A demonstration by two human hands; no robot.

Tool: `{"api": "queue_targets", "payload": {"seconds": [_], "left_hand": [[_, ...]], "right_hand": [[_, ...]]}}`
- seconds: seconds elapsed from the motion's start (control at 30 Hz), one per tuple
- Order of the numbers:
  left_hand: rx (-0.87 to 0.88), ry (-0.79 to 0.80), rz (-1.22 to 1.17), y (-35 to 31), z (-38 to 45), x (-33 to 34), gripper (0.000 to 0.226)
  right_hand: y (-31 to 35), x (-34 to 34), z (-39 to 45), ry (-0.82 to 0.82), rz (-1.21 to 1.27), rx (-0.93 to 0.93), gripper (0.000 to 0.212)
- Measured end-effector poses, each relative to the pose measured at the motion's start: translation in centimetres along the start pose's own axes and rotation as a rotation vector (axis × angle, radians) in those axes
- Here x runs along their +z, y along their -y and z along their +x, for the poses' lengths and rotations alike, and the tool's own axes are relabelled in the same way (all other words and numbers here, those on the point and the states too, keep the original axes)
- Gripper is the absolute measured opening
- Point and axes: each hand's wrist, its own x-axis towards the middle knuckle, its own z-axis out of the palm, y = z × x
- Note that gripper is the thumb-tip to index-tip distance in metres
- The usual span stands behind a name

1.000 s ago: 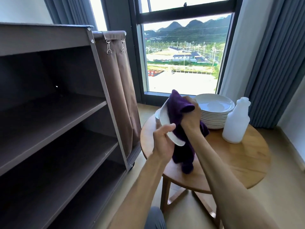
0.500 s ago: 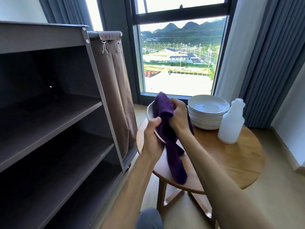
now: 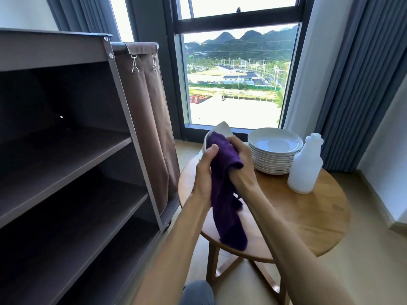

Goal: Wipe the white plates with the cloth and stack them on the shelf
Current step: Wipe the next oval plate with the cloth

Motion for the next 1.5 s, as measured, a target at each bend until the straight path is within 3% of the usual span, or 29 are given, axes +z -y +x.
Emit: {"api": "queue_targets", "payload": {"seconds": [0.1,0.17,0.23,0.3,0.4,0.43,0.5,0.53,0.57,0.6,0.7,0.8,0.97,1.03,1.13,1.2,1.27,1.33,1.43,1.5], "left_hand": [[0.149,0.072,0.102,1.2,-0.9,0.0,0.053],[0.179,0.083,0.251,2.5,-0.5,-0.3,0.084],[0.181,0.021,0.329,2.1,-0.2,0.3,0.103],[0.174,-0.099,0.248,0.5,0.6,0.4,0.122],[0.084,-0.087,0.013,-1.1,1.1,-2.4,0.107],[0.058,-0.115,-0.1,-0.4,2.0,-3.2,0.105],[-0.031,-0.246,-0.068,0.6,1.7,-4.5,0.118],[-0.015,-0.268,-0.099,0.5,1.1,-4.4,0.1],[0.02,-0.239,-0.169,0.2,0.5,-3.7,0.066],[0.082,-0.159,-0.185,-0.1,0.0,-2.9,0.051],[0.127,-0.075,-0.274,-0.5,-1.2,-0.3,0.034],[0.242,-0.027,-0.239,0.0,-1.5,-0.9,0.041],[0.294,-0.011,-0.183,0.6,-1.4,-0.1,0.055],[0.286,-0.032,-0.16,0.9,-0.7,-0.2,0.075],[0.22,-0.107,-0.119,1.1,0.8,-0.5,0.119],[0.192,-0.159,-0.16,0.9,1.3,-1.2,0.108],[0.18,-0.106,-0.213,0.4,1.0,-1.2,0.076],[0.198,-0.025,-0.204,-0.6,0.2,-0.7,0.058],[0.171,-0.048,-0.177,-0.9,-0.9,-0.5,0.038],[0.176,-0.056,-0.167,-0.4,-1.9,-0.6,0.058]], "right_hand": [[-1.5,-0.7,2.5,-0.177,-0.13,0.06,0.006],[-1.9,-0.8,3.5,-0.241,-0.167,0.125,0.021],[-1.3,-0.6,2.7,-0.201,-0.117,0.157,0.035],[-0.6,-0.4,1.5,-0.051,-0.092,0.011,0.024],[0.3,-0.3,-0.2,0.225,-0.094,-0.137,0.005],[0.4,-0.1,-0.4,0.258,-0.094,-0.125,0.004],[0.7,0.0,-0.1,0.232,-0.083,-0.101,0.016],[0.8,0.3,0.3,0.214,-0.083,-0.112,0.022],[1.1,0.7,0.9,0.192,-0.112,-0.134,0.024],[1.4,1.1,1.6,0.17,-0.143,-0.155,0.022],[1.0,1.9,4.2,0.043,-0.258,-0.13,0.02],[-0.1,1.2,6.3,-0.082,-0.387,-0.01,0.009],[-0.1,-0.5,6.1,-0.164,-0.594,0.118,0.018],[-0.2,-0.8,4.6,-0.115,-0.645,0.159,0.022],[0.3,-1.0,2.3,0.101,-0.6,0.176,0.029],[1.4,-0.8,1.2,0.248,-0.477,0.143,0.024],[2.4,-0.5,0.6,0.301,-0.37,0.075,0.02],[3.1,0.3,0.3,0.221,-0.304,0.018,0.015],[2.8,1.7,1.6,0.006,-0.285,0.013,0.005],[2.5,1.8,3.4,-0.126,-0.339,0.003,0.008]]}}
